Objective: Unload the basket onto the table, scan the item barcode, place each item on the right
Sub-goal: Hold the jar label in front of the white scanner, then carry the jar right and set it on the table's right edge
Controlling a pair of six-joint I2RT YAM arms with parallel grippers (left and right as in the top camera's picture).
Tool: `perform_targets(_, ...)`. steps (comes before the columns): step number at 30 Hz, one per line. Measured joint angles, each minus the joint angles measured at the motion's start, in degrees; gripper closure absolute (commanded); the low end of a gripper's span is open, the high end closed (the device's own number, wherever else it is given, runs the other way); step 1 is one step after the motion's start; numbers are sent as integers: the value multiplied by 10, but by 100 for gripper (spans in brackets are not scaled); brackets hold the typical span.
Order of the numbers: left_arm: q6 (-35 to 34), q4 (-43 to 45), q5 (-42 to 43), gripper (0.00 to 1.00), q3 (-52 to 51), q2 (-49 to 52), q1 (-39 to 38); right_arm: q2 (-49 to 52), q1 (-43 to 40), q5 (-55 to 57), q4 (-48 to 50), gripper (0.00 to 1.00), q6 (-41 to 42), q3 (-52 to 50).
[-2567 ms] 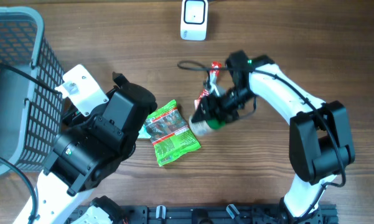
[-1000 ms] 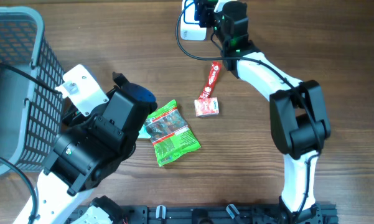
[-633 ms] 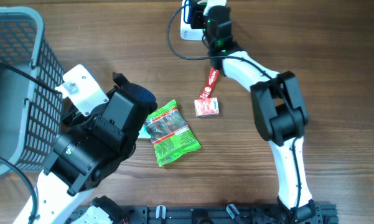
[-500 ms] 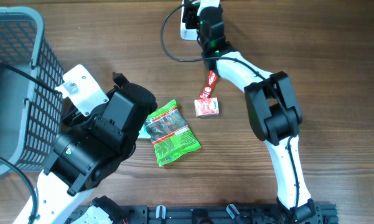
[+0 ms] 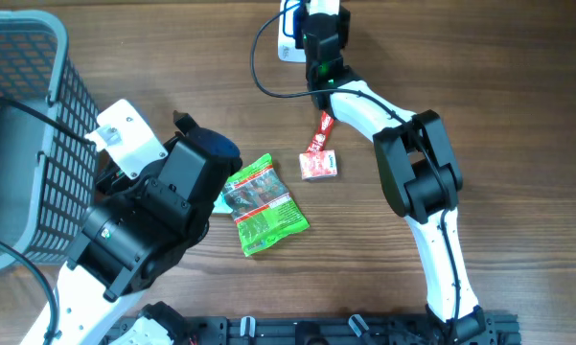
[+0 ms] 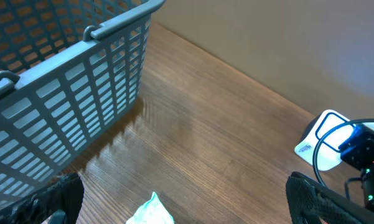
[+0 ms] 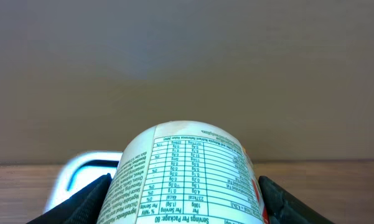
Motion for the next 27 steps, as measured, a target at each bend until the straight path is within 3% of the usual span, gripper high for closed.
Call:
perform_targets(6,0,0,0,0,0,0,0,-3,-7,118,-80,36,-44,3)
perform_targets(13,0,0,0,0,0,0,0,-29,-73,216,-243,35,-45,6)
perform_targets(21,0,0,0,0,0,0,0,-34,-224,239,-465,33,82,9)
perform_targets(27,0,0,0,0,0,0,0,-37,-343,174,-573,32,185,10)
